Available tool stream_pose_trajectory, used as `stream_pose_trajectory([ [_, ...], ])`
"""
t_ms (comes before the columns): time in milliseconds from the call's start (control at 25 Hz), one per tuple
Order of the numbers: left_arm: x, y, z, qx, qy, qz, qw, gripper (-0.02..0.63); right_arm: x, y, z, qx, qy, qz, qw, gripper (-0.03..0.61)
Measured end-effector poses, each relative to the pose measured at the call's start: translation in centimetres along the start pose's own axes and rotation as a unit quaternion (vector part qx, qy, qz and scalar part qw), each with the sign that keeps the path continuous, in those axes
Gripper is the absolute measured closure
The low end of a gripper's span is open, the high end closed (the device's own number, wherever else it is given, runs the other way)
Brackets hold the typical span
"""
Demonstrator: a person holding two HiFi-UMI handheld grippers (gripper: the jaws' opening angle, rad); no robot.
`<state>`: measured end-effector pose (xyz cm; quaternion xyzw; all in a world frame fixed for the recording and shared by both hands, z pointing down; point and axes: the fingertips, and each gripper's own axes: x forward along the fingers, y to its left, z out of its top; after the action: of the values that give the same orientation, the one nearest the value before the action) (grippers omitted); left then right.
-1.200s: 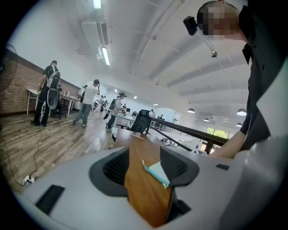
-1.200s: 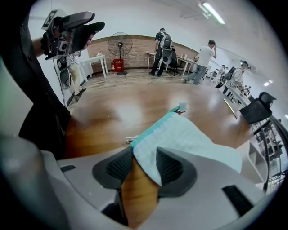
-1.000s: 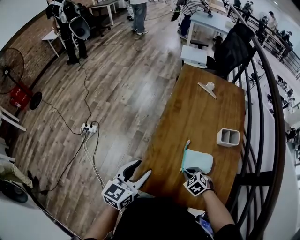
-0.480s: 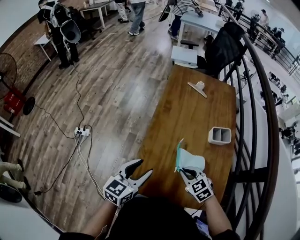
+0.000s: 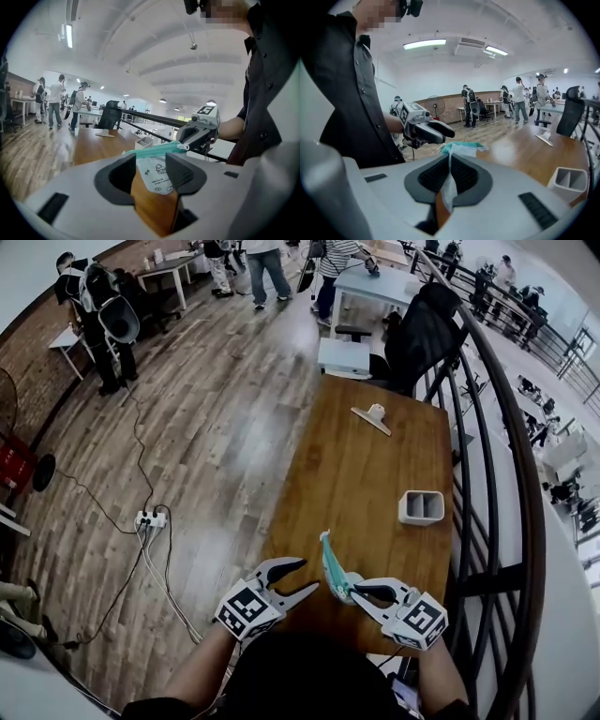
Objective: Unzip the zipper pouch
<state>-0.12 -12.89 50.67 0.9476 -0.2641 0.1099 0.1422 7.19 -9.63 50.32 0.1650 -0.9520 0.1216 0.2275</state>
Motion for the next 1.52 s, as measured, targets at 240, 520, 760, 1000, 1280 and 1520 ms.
stream_pose_trajectory([
  [240,0.8,-1.3,0.3,0.137,0.054,-0.064,0.9870,0.403,-1.7,1.9,1.6,0.001,-0.020,0.036,0.999,0.568],
  [520,2.2,-2.3,1.6,0.194,0.067,-0.115,0.9720,0.377,-2.3,3.6,2.1,0.003,-0.014,0.062,0.998,0.568],
  [760,2.4,-3.5,1.1,0.247,0.098,-0.155,0.9515,0.367,-2.4,4.2,1.4,0.001,0.014,0.088,0.996,0.568],
  [1000,2.2,-5.5,0.1,0.308,0.137,-0.207,0.9184,0.341,-2.7,4.1,1.3,-0.005,0.030,0.103,0.994,0.568],
  [1280,3.0,-5.8,-1.1,0.365,0.165,-0.222,0.8888,0.341,-2.1,5.3,0.8,-0.021,0.050,0.130,0.990,0.567],
  [1520,3.3,-6.2,-2.2,0.374,0.192,-0.245,0.8738,0.429,-2.4,4.5,1.1,-0.015,0.031,0.116,0.993,0.566],
])
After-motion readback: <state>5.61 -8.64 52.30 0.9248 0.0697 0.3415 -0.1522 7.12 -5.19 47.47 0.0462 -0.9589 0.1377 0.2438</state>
